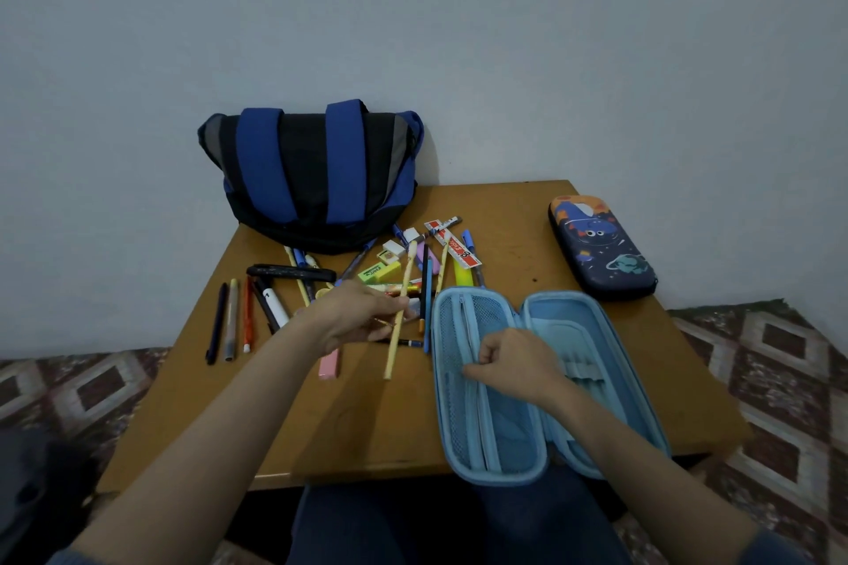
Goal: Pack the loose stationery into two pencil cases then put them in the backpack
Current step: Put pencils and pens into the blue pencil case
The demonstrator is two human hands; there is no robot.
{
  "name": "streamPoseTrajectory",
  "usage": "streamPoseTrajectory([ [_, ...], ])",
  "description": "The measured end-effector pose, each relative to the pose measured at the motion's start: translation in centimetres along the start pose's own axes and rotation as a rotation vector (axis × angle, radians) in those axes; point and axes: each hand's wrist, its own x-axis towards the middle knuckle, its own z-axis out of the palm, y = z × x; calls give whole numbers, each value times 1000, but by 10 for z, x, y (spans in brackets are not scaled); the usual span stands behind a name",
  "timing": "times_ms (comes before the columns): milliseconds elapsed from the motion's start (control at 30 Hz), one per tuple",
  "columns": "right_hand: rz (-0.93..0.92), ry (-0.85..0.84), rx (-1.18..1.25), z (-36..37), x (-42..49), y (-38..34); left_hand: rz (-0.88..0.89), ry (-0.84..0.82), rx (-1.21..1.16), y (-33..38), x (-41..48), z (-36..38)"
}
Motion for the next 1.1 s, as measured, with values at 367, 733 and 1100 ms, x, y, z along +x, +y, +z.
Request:
streamPoseTrajectory([
  [367,50,6,-57,-1,-1,-10,182,136,-109,-30,-13,54],
  [733,109,-57,82,-10,0,-9,263,219,-166,-34,-20,58],
  [1100,104,101,386,-6,-6,2,199,237,162,-43,-13,112],
])
